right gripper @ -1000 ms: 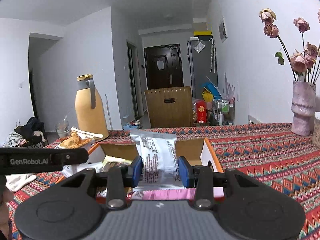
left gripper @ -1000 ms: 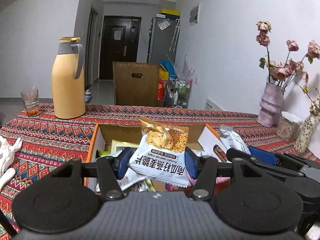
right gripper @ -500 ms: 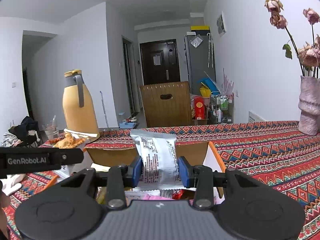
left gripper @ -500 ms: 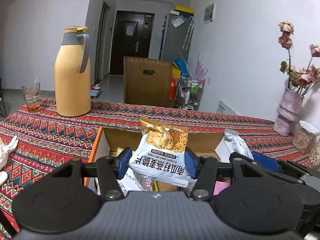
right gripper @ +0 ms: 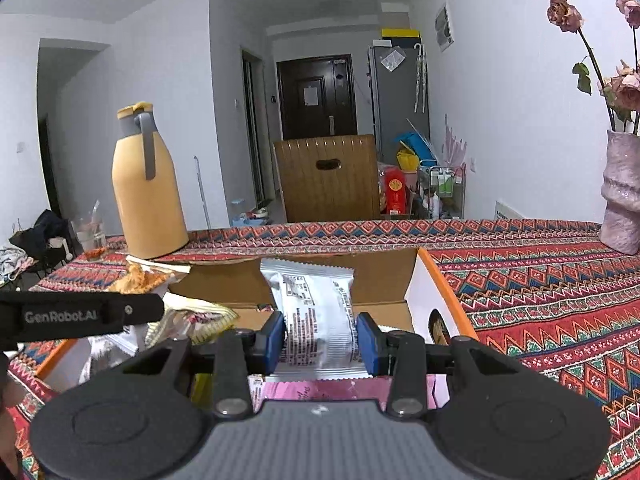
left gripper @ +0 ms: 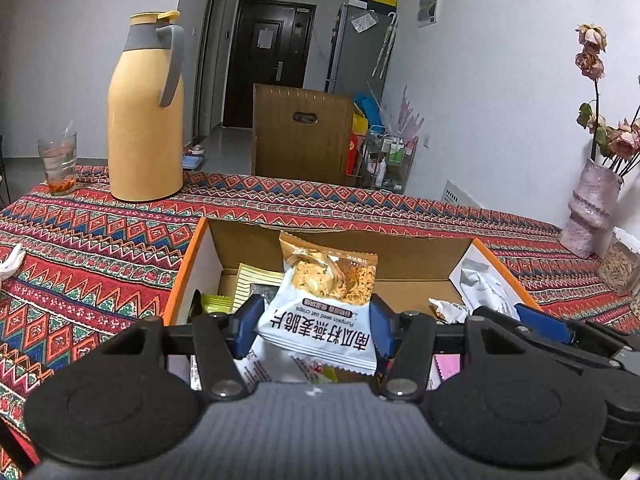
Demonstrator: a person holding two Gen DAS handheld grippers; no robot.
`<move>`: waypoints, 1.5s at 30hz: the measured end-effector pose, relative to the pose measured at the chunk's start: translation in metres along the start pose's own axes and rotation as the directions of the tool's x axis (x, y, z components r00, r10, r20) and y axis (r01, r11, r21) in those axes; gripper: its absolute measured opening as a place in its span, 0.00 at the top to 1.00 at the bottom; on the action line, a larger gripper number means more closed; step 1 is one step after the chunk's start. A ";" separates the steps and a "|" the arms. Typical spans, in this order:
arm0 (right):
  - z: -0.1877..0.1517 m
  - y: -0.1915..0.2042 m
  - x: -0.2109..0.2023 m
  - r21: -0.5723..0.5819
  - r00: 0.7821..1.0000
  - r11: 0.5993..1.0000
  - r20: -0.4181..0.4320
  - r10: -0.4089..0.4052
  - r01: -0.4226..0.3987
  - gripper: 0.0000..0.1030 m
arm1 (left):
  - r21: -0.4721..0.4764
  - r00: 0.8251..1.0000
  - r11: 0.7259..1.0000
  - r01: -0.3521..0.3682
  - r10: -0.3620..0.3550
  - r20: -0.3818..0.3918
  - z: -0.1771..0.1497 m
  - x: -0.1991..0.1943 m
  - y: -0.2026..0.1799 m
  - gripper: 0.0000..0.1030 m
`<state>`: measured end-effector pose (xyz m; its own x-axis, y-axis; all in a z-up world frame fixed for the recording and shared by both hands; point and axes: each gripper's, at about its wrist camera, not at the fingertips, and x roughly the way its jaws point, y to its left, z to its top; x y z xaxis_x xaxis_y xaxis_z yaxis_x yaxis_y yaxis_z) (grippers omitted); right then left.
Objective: Organize snacks
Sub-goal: 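Carry both held packets over the open box, then open both grippers to drop the packets into the box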
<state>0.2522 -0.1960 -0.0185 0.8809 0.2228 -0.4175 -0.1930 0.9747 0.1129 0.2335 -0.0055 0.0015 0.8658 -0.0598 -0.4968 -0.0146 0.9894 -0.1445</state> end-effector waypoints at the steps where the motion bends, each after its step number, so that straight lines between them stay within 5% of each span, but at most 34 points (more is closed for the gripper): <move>1: -0.001 0.000 0.001 -0.001 1.000 1.000 -0.003 -0.001 0.001 0.63 | 0.001 1.000 1.000 -0.001 0.001 -0.001 -0.001 0.000 0.000 0.45; 8: -0.001 -0.001 -0.001 0.007 1.000 1.000 -0.008 -0.018 0.018 0.59 | 0.005 1.000 1.000 -0.016 0.016 0.005 -0.001 -0.002 -0.002 0.41; 16: 0.000 -0.008 -0.014 0.038 0.999 0.999 0.028 -0.029 0.028 0.11 | 0.004 0.996 0.998 -0.055 0.054 0.065 -0.001 -0.015 -0.002 0.00; 19: 0.001 -0.008 -0.017 0.059 0.998 0.997 0.046 -0.043 0.040 0.00 | -0.002 0.995 0.999 -0.050 0.050 0.082 0.000 -0.021 -0.003 0.00; 45: 0.000 -0.010 -0.031 0.073 0.997 0.997 0.071 -0.038 0.033 0.00 | -0.001 0.997 0.999 -0.045 0.045 0.068 0.000 -0.024 -0.003 0.00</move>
<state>0.2270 -0.2131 -0.0064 0.9160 0.1835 -0.3567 -0.1318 0.9776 0.1643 0.2125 -0.0070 0.0145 0.8964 -0.0061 -0.4432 -0.0541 0.9910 -0.1229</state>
